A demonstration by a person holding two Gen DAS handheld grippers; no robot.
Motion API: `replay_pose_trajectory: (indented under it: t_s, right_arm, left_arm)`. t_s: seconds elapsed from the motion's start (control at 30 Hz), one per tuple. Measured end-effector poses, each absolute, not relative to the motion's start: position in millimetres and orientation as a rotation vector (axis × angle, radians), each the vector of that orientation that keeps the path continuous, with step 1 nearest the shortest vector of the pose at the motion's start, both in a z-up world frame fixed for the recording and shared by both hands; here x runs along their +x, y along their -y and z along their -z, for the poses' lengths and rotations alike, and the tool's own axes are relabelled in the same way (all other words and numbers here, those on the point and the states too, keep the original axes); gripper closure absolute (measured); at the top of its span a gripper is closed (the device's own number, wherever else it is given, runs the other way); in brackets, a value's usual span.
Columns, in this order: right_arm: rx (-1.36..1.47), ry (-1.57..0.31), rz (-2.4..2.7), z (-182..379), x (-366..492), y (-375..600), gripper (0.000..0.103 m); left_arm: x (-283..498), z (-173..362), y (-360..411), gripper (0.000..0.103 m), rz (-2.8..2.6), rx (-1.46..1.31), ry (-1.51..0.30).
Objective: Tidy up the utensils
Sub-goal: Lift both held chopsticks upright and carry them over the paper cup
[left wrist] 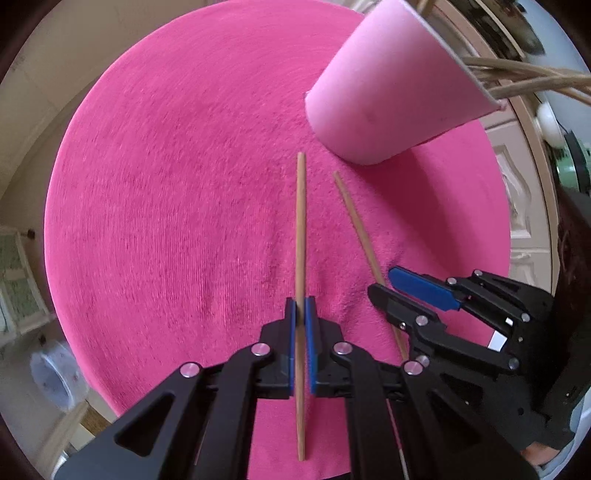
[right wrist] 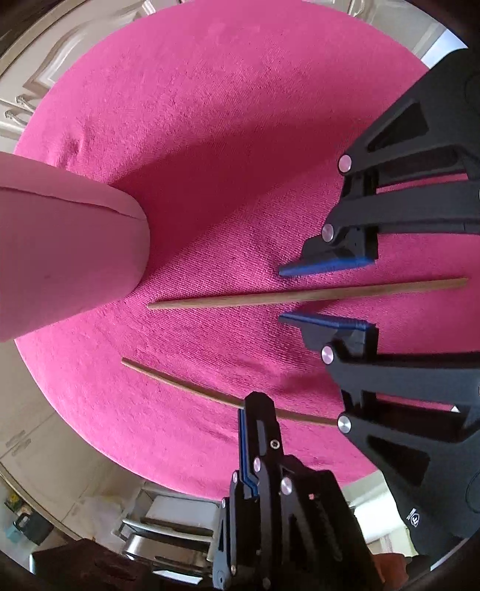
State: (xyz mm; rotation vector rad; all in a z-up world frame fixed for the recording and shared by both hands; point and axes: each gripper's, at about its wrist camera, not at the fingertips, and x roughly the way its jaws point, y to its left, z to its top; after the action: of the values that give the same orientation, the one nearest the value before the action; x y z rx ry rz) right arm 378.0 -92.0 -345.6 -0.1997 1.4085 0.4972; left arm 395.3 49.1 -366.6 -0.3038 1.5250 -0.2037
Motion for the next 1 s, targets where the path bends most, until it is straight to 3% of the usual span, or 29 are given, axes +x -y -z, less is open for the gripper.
replay_pose_trajectory:
  t_s: [0.13,0.53,1.0]
  right_arm:
    - [-0.228,-1.397,-0.458,344.7,379.4,90.1,0.097]
    - [0.079,-1.307,-0.379,313.6,359.8,140.9,0.097]
    - [0.308,-0.996,-0.412,231.2,320.4,165.2,0.097]
  left_arm:
    - [396.7,360.6,-48.3,0.098,0.254,-0.256,-1.508]
    - [392.9,315.0,-47.1,0.098,0.424,-0.131,-1.343]
    - [383.4,232.0,-57.5,0.098,0.539,-0.203,-0.979]
